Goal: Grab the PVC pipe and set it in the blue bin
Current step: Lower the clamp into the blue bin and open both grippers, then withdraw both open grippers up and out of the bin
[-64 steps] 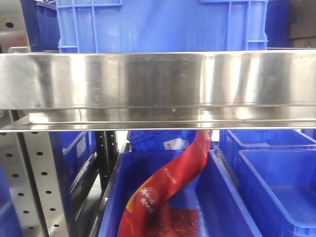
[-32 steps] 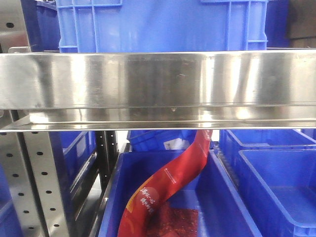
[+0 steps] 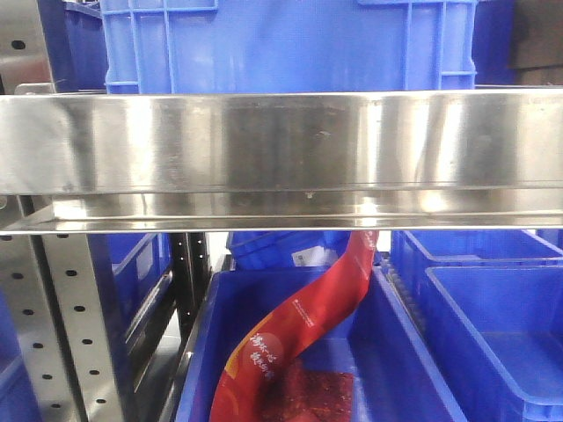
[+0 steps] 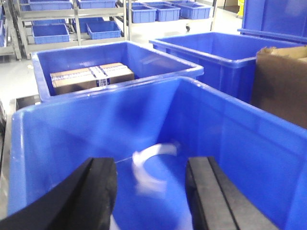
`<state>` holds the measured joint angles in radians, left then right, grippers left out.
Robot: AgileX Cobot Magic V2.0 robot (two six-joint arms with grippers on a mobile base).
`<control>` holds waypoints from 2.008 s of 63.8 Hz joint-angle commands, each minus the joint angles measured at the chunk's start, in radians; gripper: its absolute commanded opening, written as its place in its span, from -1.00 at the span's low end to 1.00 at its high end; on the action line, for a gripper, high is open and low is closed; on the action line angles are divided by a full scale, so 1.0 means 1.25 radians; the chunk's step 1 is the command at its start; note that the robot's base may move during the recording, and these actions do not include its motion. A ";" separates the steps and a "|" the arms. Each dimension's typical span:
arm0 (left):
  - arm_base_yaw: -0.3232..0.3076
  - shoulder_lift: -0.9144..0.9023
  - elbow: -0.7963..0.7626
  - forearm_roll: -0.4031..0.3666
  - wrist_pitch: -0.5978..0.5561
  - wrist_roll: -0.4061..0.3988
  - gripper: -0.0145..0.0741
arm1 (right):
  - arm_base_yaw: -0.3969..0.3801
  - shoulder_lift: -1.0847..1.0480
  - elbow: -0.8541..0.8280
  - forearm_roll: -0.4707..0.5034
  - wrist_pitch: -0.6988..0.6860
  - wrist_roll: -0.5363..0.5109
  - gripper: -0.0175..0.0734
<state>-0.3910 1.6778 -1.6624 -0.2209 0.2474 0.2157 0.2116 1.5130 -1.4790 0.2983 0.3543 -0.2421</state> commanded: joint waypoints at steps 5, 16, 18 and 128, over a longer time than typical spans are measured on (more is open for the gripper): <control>-0.003 -0.012 -0.008 -0.004 0.033 0.001 -0.51 | 0.001 0.005 -0.008 0.000 -0.008 -0.004 -0.47; -0.003 -0.012 -0.008 -0.002 0.064 0.001 -0.92 | 0.001 0.005 -0.008 0.000 -0.002 -0.004 -0.98; -0.003 -0.012 -0.008 -0.002 0.065 0.001 -0.92 | 0.001 0.005 -0.008 0.000 -0.002 -0.004 -0.98; 0.167 -0.985 0.843 -0.051 -0.134 0.001 -0.92 | -0.091 -0.635 0.570 -0.008 -0.168 -0.004 -0.98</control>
<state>-0.1871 0.4548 -0.6102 -0.2844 0.0974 0.2157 0.1035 0.7236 -0.7665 0.2967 0.1532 -0.2421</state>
